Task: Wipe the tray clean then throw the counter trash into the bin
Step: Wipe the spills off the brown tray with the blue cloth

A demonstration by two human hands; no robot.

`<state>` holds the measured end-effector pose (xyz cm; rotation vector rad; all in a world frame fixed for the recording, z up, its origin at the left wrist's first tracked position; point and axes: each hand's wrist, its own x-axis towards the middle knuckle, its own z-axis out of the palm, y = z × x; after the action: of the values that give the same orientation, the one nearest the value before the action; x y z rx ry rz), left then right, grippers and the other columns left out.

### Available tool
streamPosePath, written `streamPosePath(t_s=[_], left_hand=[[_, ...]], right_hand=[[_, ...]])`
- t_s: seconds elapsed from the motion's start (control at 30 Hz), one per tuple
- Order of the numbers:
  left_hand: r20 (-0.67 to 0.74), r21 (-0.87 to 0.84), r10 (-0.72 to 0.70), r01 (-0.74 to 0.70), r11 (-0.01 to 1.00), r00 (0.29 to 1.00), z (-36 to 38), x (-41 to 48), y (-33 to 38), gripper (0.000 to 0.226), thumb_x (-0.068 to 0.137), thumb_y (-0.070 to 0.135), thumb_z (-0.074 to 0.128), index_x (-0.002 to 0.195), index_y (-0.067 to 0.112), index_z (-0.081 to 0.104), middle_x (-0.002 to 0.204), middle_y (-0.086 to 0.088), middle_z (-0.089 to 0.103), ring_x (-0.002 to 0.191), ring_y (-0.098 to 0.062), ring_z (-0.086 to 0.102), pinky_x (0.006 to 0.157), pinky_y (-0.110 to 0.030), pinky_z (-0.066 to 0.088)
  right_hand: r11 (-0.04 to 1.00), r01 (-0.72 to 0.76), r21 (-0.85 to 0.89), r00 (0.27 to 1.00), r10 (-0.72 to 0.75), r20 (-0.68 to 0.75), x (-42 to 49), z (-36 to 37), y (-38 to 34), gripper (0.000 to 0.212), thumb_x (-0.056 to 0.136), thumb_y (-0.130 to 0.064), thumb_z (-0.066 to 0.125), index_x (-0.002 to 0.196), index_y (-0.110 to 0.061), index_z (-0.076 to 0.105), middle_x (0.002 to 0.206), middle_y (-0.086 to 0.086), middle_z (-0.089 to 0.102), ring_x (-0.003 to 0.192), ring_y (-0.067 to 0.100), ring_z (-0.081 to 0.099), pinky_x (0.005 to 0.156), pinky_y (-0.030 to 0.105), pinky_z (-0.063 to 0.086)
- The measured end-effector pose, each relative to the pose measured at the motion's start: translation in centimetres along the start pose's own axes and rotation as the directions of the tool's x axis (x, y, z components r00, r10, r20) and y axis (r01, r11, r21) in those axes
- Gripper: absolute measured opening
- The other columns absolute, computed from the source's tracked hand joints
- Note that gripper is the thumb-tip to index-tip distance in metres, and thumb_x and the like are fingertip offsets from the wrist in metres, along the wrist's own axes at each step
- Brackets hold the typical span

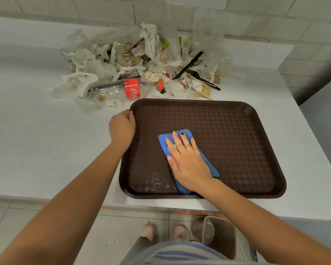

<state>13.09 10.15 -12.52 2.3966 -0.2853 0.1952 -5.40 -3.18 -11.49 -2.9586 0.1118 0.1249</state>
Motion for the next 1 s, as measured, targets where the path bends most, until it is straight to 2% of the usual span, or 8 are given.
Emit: streamPosePath(t_s=[0.07, 0.17, 0.27, 0.33, 0.47, 0.53, 0.83, 1.0], left_hand=[[0.000, -0.031, -0.026, 0.026, 0.999, 1.000, 0.0, 0.0, 0.0, 0.035, 0.098, 0.019, 0.040, 0.085, -0.002, 0.065, 0.070, -0.021, 0.062, 0.066, -0.034, 0.058, 0.062, -0.036, 0.041], [-0.008, -0.071, -0.070, 0.069, 0.995, 0.998, -0.1, 0.0, 0.2, 0.033, 0.097, 0.021, 0.041, 0.094, 0.000, 0.067, 0.074, -0.020, 0.065, 0.071, -0.034, 0.060, 0.068, -0.040, 0.046], [-0.012, -0.084, -0.093, 0.091, 0.992, 0.996, 0.0, 0.0, 0.2, 0.032, 0.097, 0.021, 0.041, 0.099, 0.001, 0.067, 0.079, -0.019, 0.067, 0.073, -0.033, 0.061, 0.068, -0.036, 0.045], [-0.015, -0.089, -0.092, 0.090, 0.992, 0.996, 0.0, 0.0, 0.2, 0.032, 0.097, 0.021, 0.041, 0.098, 0.001, 0.067, 0.078, -0.018, 0.067, 0.072, -0.032, 0.061, 0.067, -0.034, 0.044], [-0.027, -0.097, -0.091, 0.088, 0.991, 0.995, 0.1, 0.0, 0.2, 0.032, 0.097, 0.021, 0.042, 0.102, 0.001, 0.066, 0.083, -0.018, 0.068, 0.075, -0.030, 0.062, 0.065, -0.030, 0.041], [-0.033, -0.102, -0.097, 0.093, 0.990, 0.995, 0.1, 0.1, 0.1, 0.031, 0.097, 0.021, 0.043, 0.103, 0.001, 0.066, 0.084, -0.018, 0.068, 0.077, -0.031, 0.063, 0.066, -0.031, 0.042], [-0.021, -0.147, -0.154, 0.149, 0.978, 0.988, 0.3, 0.2, 0.1, 0.029, 0.096, 0.022, 0.045, 0.100, 0.000, 0.063, 0.088, -0.018, 0.068, 0.082, -0.030, 0.062, 0.071, -0.032, 0.042], [-0.032, -0.102, -0.105, 0.101, 0.990, 0.994, 0.3, 0.3, 0.0, 0.028, 0.096, 0.023, 0.044, 0.097, 0.002, 0.063, 0.079, -0.016, 0.066, 0.074, -0.030, 0.062, 0.068, -0.035, 0.045]], right_hand=[[1.000, 0.021, 0.007, 1.000, -0.021, -0.014, 0.5, 0.3, -1.2, 0.067, 0.091, -0.044, -0.003, 0.151, -0.018, 0.011, 0.160, 0.006, 0.003, 0.147, 0.027, -0.001, 0.119, 0.044, -0.003], [0.999, -0.025, 0.047, 0.999, 0.027, -0.041, 1.3, 0.7, -3.6, 0.068, 0.090, -0.042, -0.002, 0.151, -0.015, 0.014, 0.159, 0.009, 0.004, 0.147, 0.030, 0.000, 0.119, 0.049, -0.001], [0.996, -0.076, 0.056, 0.995, 0.079, -0.054, 2.2, 1.2, -5.8, 0.070, 0.087, -0.041, -0.004, 0.151, -0.015, 0.012, 0.159, 0.011, 0.004, 0.146, 0.032, -0.001, 0.116, 0.049, -0.006], [0.994, -0.102, 0.046, 0.992, 0.104, -0.064, 2.7, 1.6, -6.9, 0.070, 0.088, -0.039, -0.002, 0.150, -0.014, 0.015, 0.158, 0.013, 0.008, 0.146, 0.033, 0.003, 0.115, 0.050, -0.005], [0.983, -0.186, -0.001, 0.978, 0.185, -0.100, 3.6, 2.5, -9.0, 0.062, 0.090, -0.036, 0.017, 0.142, -0.012, 0.040, 0.151, 0.016, 0.033, 0.140, 0.036, 0.029, 0.112, 0.057, 0.020], [0.976, -0.218, 0.002, 0.969, 0.216, -0.119, 4.1, 2.7, -10.0, 0.060, 0.089, -0.035, 0.022, 0.137, -0.013, 0.048, 0.146, 0.015, 0.042, 0.135, 0.035, 0.038, 0.108, 0.057, 0.029], [0.947, -0.321, -0.032, 0.944, 0.317, -0.093, 4.8, 2.9, -12.0, 0.062, 0.085, -0.034, 0.022, 0.136, -0.012, 0.049, 0.144, 0.015, 0.044, 0.133, 0.036, 0.041, 0.107, 0.057, 0.032], [0.954, -0.295, -0.048, 0.955, 0.293, -0.052, 4.7, 2.9, -11.9, 0.061, 0.085, -0.033, 0.023, 0.137, -0.012, 0.048, 0.144, 0.015, 0.044, 0.133, 0.037, 0.041, 0.107, 0.058, 0.031]])
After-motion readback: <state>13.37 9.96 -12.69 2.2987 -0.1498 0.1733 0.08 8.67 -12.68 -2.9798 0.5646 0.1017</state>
